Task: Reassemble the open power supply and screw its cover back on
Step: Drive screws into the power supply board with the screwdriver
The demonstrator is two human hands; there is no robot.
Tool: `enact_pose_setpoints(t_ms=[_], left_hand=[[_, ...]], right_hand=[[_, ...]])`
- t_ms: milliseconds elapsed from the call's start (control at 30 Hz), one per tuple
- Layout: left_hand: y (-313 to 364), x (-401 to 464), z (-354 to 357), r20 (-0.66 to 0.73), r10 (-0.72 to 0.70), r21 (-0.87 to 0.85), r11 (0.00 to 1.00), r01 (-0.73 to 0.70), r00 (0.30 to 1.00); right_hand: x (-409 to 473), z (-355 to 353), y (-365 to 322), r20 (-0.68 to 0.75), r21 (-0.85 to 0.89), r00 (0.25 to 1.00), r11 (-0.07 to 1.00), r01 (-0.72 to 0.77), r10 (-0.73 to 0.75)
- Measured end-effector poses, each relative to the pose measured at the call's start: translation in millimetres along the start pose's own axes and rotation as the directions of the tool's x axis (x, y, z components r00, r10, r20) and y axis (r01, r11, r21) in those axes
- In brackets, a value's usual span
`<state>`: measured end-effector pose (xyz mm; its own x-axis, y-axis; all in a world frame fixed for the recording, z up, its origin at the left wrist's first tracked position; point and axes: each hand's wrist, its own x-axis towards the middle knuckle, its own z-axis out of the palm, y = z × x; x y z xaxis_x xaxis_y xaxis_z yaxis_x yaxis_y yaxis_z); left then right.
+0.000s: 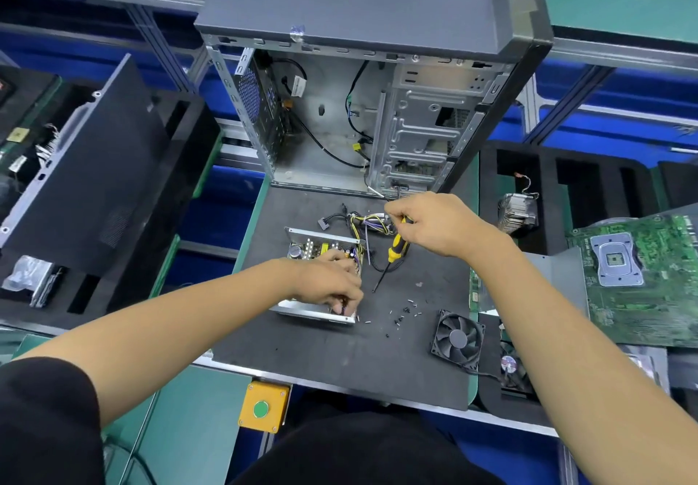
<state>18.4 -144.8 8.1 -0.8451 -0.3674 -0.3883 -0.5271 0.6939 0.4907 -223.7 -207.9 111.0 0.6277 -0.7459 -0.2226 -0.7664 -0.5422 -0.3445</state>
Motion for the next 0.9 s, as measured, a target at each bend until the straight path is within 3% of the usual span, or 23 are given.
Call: enact_pose_setpoints(t_ms=[233,500,733,900], left_hand=[[-8,-9,2,-0.052,-0.094,-0.140,0.986,0.086,0.994],[-8,-11,33,-0.352,-0.182,-0.032,0.983,0.182,0.918],[-9,-9,30,-0.411,-0.176,-0.089,0.984,0.152,0.895],[-7,-9,28,-0.380,-0.219,-0.115,0.975,0.189,0.899]], right_hand=[[5,17,-6,0.011,0.005,1.000,1.000,0.020,-0.020],[10,34,-14,0.039,-0.001,0.999,0.999,0.036,-0.036],[13,41,-24,0.054,-0.011,0.997,0.998,0.057,-0.056],[13,40,-33,0.060,-0.021,0.996,0.998,0.062,-0.060]])
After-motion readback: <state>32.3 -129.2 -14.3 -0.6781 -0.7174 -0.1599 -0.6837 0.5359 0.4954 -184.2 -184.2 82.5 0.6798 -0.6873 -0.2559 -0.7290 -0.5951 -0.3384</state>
